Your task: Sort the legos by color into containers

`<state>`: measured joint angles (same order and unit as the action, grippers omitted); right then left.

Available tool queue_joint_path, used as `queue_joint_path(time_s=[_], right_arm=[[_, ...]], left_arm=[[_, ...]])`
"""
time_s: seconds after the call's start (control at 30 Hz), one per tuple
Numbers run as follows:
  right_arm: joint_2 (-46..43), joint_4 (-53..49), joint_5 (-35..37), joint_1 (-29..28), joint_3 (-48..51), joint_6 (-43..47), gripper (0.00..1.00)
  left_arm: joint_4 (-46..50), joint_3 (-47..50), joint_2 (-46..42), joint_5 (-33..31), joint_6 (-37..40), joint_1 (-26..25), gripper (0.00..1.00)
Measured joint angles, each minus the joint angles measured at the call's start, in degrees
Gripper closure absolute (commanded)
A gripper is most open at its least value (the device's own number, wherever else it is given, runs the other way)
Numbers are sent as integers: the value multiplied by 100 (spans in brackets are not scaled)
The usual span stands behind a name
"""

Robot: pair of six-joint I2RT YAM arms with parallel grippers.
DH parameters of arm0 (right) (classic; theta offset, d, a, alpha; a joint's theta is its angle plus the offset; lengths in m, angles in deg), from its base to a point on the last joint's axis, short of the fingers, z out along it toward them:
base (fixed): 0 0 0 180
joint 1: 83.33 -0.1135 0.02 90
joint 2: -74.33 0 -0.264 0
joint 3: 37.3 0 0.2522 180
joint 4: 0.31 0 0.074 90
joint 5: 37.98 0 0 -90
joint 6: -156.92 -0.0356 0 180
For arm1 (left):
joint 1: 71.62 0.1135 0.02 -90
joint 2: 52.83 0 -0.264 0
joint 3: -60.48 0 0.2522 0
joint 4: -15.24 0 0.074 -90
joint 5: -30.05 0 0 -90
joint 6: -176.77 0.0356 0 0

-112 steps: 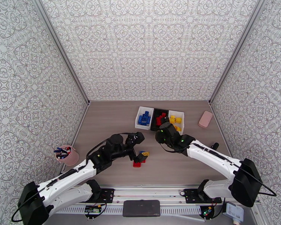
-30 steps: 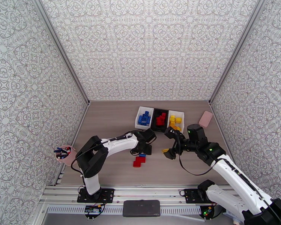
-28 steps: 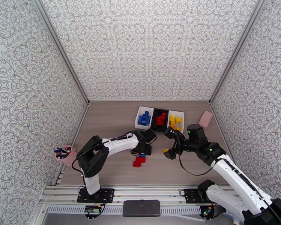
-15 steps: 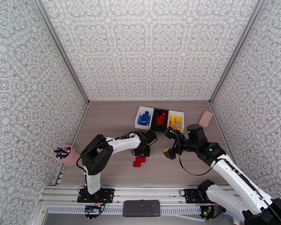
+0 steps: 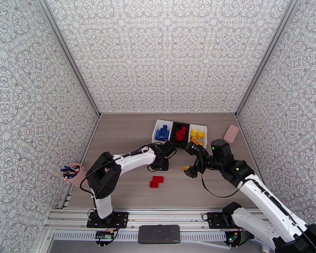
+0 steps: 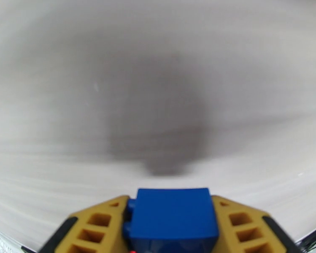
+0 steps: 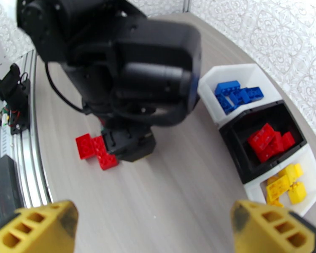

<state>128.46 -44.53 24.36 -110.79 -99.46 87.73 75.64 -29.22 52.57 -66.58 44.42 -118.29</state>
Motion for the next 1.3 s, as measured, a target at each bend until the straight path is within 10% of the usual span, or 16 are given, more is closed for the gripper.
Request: queue_joint_path(time_s=[1.1, 1.3], right_arm=[[319, 1661, 1019, 0, 317, -820, 1], [216, 1648, 1178, 0, 321, -898, 0]], left_arm=[[-1593, -3716, 2409, -868, 1003, 1307, 66], [-1497, -3847, 2643, -861, 1001, 1381, 54]])
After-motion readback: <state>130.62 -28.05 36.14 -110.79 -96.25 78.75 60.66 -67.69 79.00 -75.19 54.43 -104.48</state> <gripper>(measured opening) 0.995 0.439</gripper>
